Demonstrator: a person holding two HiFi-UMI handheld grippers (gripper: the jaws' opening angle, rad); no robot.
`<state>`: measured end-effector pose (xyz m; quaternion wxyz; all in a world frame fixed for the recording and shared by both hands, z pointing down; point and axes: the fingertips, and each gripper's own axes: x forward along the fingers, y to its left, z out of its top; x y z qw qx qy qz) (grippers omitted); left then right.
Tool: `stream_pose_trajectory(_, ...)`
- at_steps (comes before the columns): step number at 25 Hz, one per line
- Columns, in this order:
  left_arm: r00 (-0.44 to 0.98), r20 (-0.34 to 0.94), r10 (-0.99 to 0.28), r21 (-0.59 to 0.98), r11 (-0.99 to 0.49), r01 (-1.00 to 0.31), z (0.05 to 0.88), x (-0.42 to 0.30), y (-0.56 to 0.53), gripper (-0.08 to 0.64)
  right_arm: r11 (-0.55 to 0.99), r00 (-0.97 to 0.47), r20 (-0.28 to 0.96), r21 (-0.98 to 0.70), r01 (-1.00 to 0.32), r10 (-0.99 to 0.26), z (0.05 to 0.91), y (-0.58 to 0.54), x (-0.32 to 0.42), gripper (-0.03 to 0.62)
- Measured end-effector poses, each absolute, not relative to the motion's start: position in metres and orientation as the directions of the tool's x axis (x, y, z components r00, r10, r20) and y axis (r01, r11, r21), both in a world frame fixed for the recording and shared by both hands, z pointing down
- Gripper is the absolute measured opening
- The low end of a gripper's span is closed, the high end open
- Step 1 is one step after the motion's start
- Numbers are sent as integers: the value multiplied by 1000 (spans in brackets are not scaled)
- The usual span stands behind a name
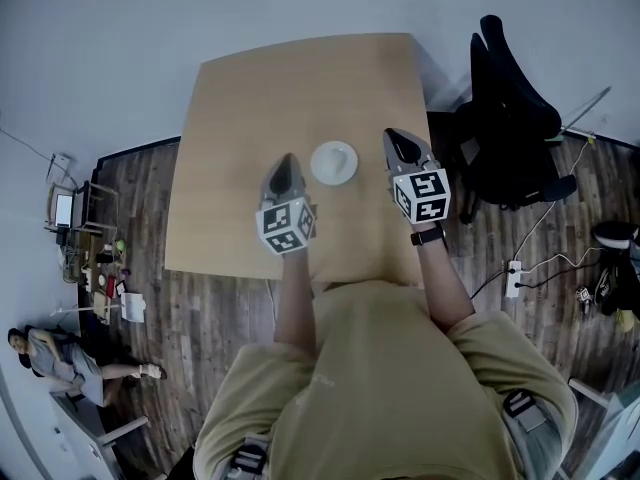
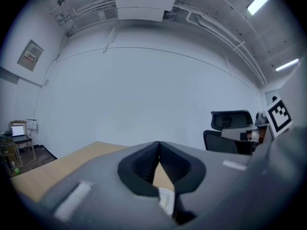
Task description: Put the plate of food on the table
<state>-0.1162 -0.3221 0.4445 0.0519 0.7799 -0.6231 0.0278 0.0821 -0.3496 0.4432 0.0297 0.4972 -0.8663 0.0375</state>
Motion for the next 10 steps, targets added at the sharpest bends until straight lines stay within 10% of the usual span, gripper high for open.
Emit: stream_pose_trajectory(10,259,153,-954,97,-246,-964,452,-100,-316,-2,527,-526,102,-22,-849,-844,441,-334,87,6)
